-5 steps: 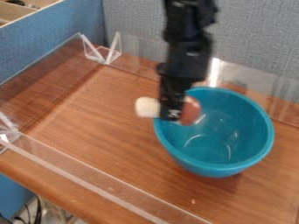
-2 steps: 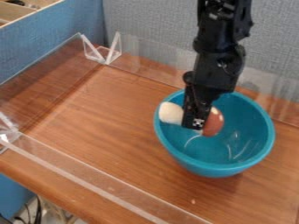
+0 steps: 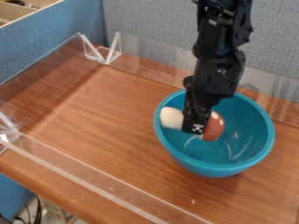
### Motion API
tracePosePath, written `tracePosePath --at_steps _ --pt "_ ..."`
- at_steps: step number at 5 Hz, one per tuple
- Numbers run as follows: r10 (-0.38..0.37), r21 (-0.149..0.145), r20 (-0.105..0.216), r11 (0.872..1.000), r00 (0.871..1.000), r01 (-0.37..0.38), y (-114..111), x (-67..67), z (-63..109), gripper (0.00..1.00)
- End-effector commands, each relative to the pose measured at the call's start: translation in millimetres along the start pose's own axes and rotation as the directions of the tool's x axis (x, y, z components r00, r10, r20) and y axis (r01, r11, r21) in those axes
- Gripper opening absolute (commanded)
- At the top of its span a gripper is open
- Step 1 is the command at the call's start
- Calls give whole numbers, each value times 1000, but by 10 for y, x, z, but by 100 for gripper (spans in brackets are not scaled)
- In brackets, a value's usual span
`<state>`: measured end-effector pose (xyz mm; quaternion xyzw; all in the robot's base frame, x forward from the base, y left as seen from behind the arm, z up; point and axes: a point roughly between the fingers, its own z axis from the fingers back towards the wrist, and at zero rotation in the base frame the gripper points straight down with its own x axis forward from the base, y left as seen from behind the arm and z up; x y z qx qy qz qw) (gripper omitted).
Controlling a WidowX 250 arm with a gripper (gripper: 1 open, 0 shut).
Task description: Put the mushroom in the blue bowl
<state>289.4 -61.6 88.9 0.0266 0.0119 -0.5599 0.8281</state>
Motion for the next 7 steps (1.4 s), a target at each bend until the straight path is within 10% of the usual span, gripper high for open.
tracePosePath --at_steps 1,7 --pt "-7 20 12 1000 1000 7 -5 18 54 0" --pt "31 13 19 999 999 -31 -47 -70 130 0"
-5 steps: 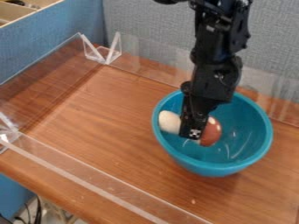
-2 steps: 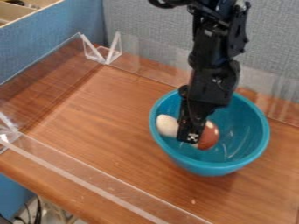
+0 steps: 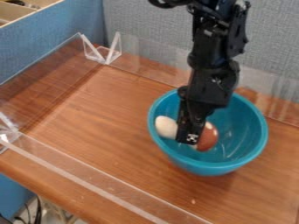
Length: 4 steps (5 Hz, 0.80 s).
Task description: Put the mushroom in the blue bowl
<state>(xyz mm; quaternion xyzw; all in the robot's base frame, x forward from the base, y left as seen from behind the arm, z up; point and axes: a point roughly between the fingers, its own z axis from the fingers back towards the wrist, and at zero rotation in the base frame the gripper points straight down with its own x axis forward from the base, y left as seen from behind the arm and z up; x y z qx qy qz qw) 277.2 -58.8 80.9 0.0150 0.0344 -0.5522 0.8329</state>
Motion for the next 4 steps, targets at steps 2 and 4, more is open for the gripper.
tracePosePath --at_steps 2,4 --pt "31 56 51 998 998 -34 44 -43 273 0" --pt "47 55 55 997 997 -50 42 -76 309 0"
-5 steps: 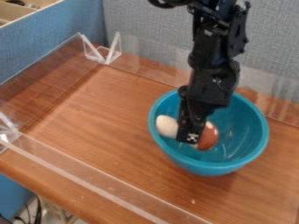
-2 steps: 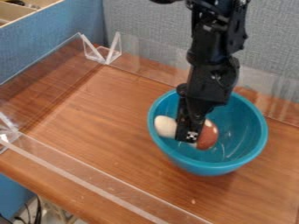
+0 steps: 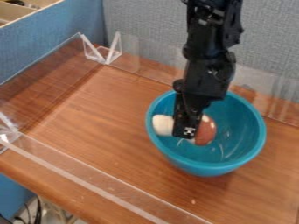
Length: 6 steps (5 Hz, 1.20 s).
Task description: Put the mushroom in the blue bowl
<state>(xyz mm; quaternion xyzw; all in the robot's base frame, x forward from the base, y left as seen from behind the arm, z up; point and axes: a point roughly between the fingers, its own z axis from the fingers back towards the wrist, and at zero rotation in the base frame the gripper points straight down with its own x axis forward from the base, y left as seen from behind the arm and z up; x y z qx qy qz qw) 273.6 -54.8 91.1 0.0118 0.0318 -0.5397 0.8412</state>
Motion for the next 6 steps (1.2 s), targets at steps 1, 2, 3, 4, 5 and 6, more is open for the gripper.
tracePosePath --at_steps 1,2,3,4,5,6 --pt "18 58 44 998 999 -20 74 -16 199 0" --pt "18 58 40 998 999 -20 89 -15 185 0" --pt "18 58 37 998 999 -20 104 -14 169 0" --pt "17 58 33 998 999 -19 122 -11 151 0" --pt "14 58 29 998 999 -16 144 5 126 0" --pt "12 59 25 998 1000 -13 168 22 100 0"
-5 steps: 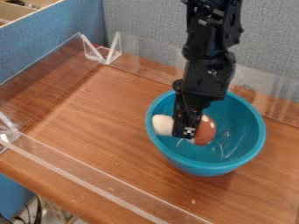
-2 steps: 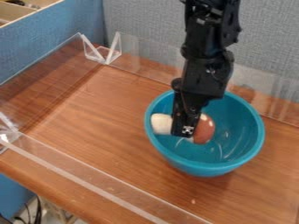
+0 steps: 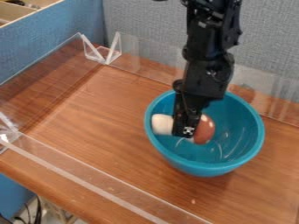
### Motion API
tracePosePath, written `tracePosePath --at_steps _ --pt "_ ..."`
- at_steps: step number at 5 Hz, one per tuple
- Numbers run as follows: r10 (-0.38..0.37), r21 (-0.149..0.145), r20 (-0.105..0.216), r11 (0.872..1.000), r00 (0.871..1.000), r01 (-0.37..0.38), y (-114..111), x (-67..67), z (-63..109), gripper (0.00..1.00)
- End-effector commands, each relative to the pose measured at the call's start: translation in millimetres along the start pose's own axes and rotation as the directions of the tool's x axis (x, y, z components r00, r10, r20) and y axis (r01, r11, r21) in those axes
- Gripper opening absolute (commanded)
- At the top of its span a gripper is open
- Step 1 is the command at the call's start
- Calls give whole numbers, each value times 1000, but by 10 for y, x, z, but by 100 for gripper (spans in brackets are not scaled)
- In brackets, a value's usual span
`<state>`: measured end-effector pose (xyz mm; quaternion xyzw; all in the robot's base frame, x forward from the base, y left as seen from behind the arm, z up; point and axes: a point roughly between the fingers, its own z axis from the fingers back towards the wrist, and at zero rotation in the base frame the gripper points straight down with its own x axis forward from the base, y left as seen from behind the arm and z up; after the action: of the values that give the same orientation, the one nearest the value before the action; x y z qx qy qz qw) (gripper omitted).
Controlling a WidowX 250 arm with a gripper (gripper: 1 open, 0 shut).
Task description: Put the mushroom in the blue bowl
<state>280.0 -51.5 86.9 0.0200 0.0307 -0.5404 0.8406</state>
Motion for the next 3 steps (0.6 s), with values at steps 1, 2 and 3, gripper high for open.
tracePosePath --at_steps 1,2,3 --pt "13 46 30 999 999 -15 116 27 126 0" --pt "15 47 29 999 999 -16 131 31 114 0" --pt "18 47 28 999 999 -19 143 33 104 0"
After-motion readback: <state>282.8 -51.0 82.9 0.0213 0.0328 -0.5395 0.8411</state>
